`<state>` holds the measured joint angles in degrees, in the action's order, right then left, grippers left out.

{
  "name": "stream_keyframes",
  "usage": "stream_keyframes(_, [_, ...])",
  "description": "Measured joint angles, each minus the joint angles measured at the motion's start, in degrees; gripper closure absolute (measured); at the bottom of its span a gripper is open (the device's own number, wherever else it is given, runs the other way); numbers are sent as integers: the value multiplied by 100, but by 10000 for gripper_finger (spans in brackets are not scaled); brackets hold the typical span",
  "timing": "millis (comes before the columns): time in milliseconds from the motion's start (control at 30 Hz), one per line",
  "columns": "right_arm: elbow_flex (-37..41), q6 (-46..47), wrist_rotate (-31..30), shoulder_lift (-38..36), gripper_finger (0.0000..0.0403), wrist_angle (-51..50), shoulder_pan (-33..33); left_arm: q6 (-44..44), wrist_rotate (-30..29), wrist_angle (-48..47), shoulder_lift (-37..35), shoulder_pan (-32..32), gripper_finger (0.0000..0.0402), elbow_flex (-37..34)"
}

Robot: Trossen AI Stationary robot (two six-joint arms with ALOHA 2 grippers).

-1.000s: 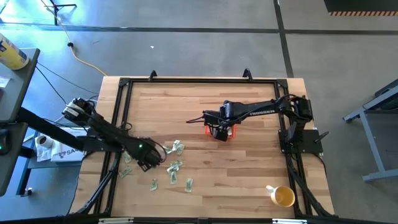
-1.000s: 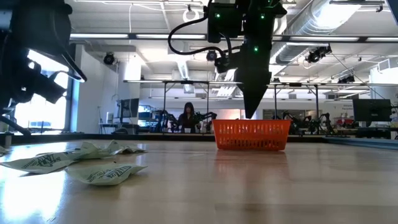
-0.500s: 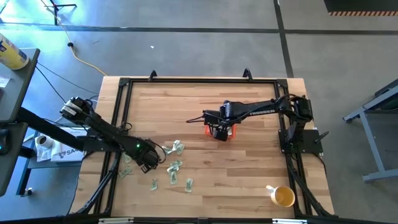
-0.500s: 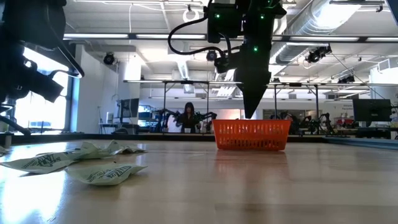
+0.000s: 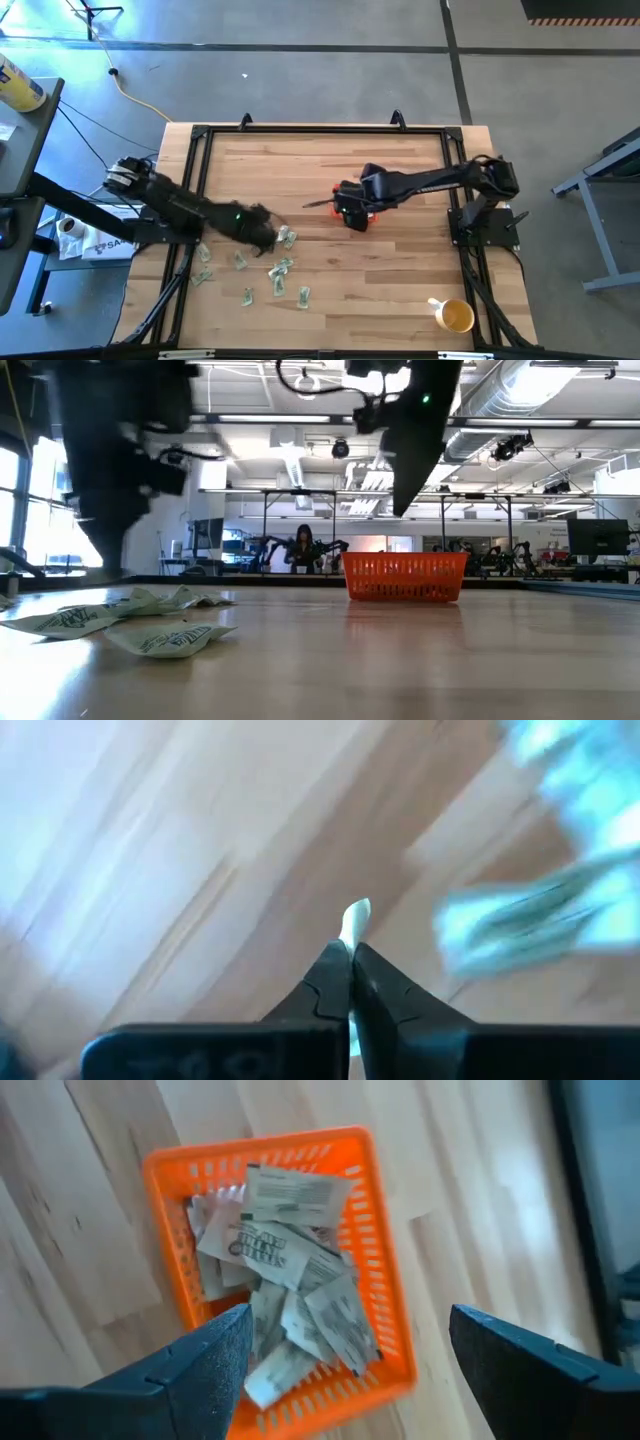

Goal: Pick and place Stevia / Truvia into bins
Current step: Put the green stevia packet into the orange basket

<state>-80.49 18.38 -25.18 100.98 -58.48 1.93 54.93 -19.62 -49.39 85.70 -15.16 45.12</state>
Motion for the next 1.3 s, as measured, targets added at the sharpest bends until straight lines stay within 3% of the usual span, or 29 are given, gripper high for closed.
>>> stream_keyframes(167, [-2,1016,-334,-232,76,-850,560,-1805,17,1045,-10,1090,368,711])
stream_keyframes(300, [28,1844,-340,-231,76,-1633,1177,-3049,983,2582,-10,1652,369,1188])
stream_keyframes(400, [228,2675,-195,-278,76,-1724,1676,-3395,1626,3442,172,1926,364,1570])
stream_keyframes(633, [667,4764,181,-296,76,-1884,2685,-3613,3243,4084,1220,2324,367,2478])
stream_keyframes(800, [804,5632,438,-294,76,-1867,3073,-3600,3649,4102,2143,2545,356,3072])
stream_keyframes(967, [831,5854,472,-294,76,-1796,3127,-3429,3427,4042,2613,2730,332,3393])
stream_keyframes(1167, [831,5472,237,-294,76,-1647,3001,-3505,3461,3859,2602,2710,243,3452])
stream_keyframes(1300, [831,4824,-13,-294,76,-1449,2773,-3595,3749,2414,2263,2719,180,3452])
